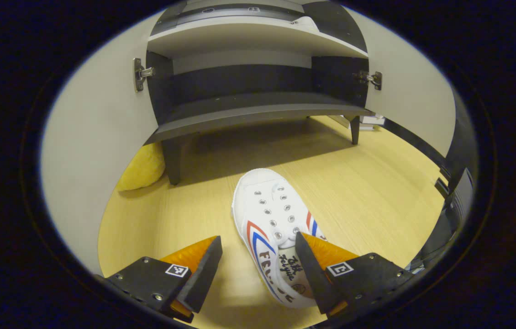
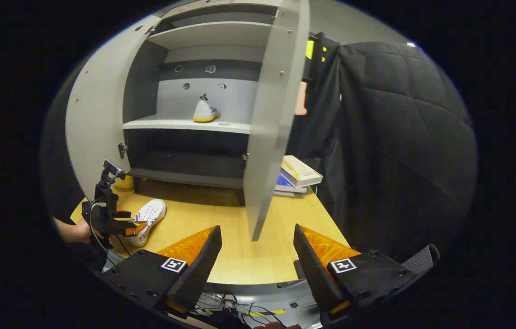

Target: Grab one shoe with the right hand and put it into the shoe cabinet, grab the other shoe with the left hand and put it into the shoe cabinet; then close the right door with the right hand and the left door with the left hand.

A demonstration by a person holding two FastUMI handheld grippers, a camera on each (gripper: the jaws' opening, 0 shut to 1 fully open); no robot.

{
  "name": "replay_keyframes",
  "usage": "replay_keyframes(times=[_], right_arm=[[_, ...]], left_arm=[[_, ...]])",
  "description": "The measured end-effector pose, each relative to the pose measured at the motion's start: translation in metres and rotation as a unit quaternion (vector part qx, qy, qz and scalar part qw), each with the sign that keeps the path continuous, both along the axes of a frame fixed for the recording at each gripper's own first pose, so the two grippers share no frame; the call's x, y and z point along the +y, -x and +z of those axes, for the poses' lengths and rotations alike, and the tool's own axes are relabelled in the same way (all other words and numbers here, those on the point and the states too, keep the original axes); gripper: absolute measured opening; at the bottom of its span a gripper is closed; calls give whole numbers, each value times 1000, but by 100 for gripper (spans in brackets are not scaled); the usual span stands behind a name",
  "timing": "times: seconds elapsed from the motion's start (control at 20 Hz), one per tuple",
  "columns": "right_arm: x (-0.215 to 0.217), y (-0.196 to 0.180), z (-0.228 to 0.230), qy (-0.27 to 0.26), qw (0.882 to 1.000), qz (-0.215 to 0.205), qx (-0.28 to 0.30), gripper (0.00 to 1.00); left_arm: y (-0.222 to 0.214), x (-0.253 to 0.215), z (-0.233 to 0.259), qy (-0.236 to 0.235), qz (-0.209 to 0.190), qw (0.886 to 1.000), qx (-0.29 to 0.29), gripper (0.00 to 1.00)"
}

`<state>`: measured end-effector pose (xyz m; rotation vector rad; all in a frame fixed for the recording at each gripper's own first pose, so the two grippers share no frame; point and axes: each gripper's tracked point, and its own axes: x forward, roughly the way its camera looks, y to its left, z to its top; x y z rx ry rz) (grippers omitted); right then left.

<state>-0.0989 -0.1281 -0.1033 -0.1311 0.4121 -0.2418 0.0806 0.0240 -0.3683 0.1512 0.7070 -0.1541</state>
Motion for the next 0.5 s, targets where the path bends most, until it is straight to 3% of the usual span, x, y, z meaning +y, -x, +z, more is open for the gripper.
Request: replay_keyframes(times=[0.1, 0.2, 0.3, 0.4, 0.45, 0.5], right_arm=[[-18, 15, -4, -14, 999, -37, 7, 98], [-34, 28, -8, -18, 998, -66, 11, 98], [-47, 33, -9, -24, 996, -85, 11, 99], [-57, 31, -13, -35, 994, -100, 13, 98], [-65, 28, -14, -37, 994, -103, 13, 98], [-72, 25, -15, -36, 994, -104, 14, 99]], left_arm=[[3, -6, -7, 2, -7, 1000, 11, 66], [3, -7, -12, 12, -7, 1000, 24, 67], [5, -10, -16, 25, -4, 999, 37, 58], [6, -7, -16, 12, -1, 999, 44, 58], [8, -8, -15, 2, 1, 999, 51, 47], [6, -6, -14, -14, 2, 999, 51, 48]])
